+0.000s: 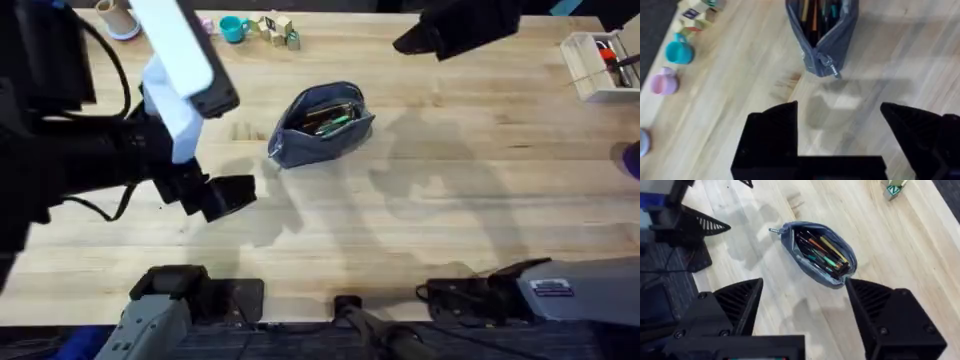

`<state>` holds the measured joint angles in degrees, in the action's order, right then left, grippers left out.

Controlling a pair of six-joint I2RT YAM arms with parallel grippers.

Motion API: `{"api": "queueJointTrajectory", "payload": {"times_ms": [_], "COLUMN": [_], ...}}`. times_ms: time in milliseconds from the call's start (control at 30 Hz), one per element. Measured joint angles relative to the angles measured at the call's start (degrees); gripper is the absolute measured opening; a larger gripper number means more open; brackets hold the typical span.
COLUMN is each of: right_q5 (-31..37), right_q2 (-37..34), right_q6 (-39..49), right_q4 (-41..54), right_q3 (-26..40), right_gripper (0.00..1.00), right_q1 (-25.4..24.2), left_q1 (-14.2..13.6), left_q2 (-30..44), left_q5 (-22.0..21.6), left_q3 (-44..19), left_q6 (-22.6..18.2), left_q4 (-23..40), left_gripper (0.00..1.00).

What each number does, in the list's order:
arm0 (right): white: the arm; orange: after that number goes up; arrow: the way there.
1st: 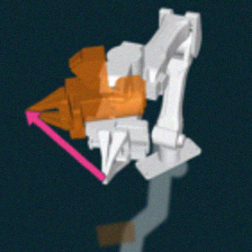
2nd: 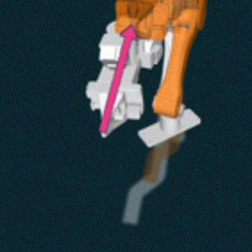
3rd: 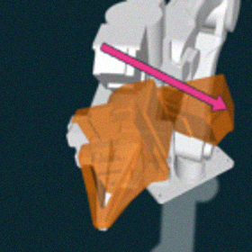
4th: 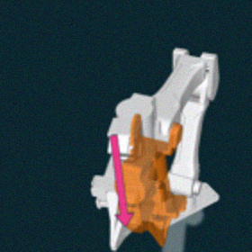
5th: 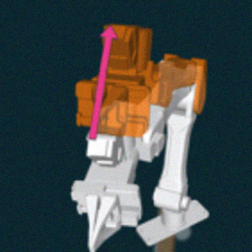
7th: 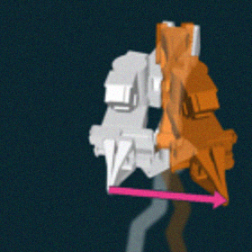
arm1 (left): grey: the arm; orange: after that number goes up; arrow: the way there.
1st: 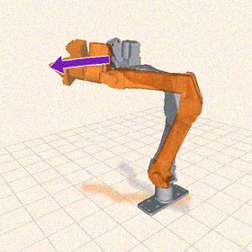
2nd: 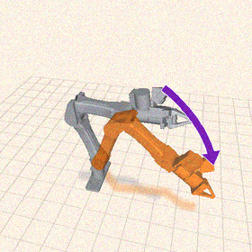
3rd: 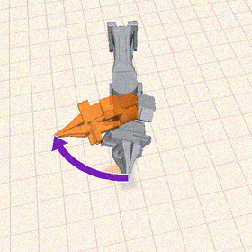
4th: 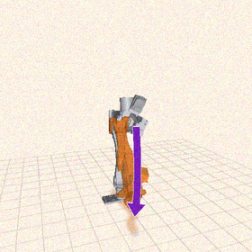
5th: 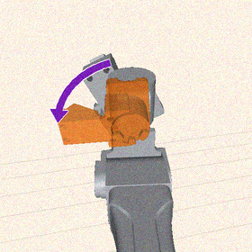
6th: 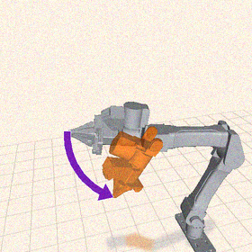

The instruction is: Unzip the bag, pick up the pens from the table one at a time and place them inside, then zip the bag closed.

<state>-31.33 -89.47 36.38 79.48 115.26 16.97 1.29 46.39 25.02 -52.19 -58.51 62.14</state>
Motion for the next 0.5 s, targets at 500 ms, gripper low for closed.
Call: {"api": "queueJointTrajectory", "payload": {"times_ms": [500], "right_q5": [-0.02], "right_q2": [0.0], "right_q6": [-2.54], "right_q4": [0.04], "right_q3": [0.0], "right_gripper": [0.997], "right_q1": [0.0], "left_q1": [17.44], "left_q2": [14.72], "left_q5": [14.4], "left_q3": [3.75], "left_q6": [-9.26], "left_q4": [-5.66], "left_gripper": [0.994]}}
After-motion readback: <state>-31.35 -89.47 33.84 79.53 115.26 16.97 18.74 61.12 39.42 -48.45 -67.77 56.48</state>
